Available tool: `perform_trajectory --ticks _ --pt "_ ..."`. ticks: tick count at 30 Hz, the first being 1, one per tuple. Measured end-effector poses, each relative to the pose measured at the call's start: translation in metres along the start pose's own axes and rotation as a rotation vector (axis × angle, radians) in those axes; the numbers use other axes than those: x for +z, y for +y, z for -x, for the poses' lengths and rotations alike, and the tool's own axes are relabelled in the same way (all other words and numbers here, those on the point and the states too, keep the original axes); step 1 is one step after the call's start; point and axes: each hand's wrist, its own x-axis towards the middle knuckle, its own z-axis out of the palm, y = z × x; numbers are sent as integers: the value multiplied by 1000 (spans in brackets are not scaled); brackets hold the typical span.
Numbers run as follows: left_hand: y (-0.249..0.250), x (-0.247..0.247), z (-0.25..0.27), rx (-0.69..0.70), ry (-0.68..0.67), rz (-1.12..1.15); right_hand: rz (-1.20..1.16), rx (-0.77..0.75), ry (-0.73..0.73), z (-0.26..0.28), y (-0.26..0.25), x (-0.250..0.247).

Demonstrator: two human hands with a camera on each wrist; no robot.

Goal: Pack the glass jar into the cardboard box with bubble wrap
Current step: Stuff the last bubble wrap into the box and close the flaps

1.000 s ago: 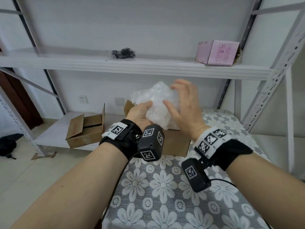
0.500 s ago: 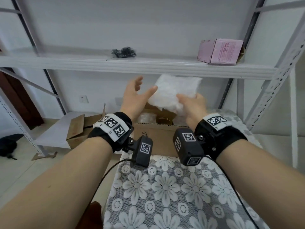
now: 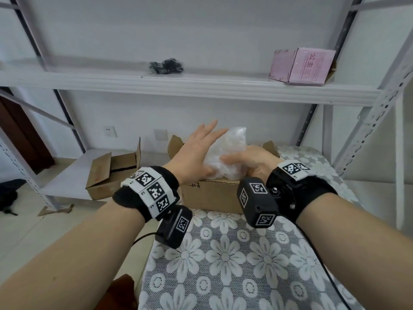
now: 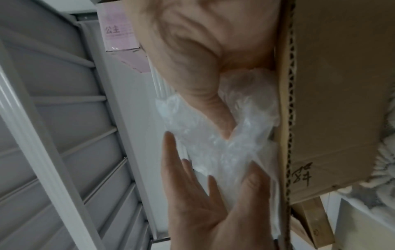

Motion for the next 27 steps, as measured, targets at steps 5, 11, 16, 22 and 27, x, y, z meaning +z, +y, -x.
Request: perform_trajectory --ticks 5,11,16,22,27 --pt "-1 -2 -5 -20 -182 -64 113 -20 152 -13 6 11" --pt "9 -12 -5 -51 -346 -128 289 -235 213 -5 9 6" --pt "6 -8 -2 -102 -354 -9 456 -394 228 -3 1 6" --pt "4 -11 -16 -124 -231 -91 880 -384 176 0 -4 5" --pt "0 0 -27 -233 -39 -434 836 -271 -43 11 -11 1"
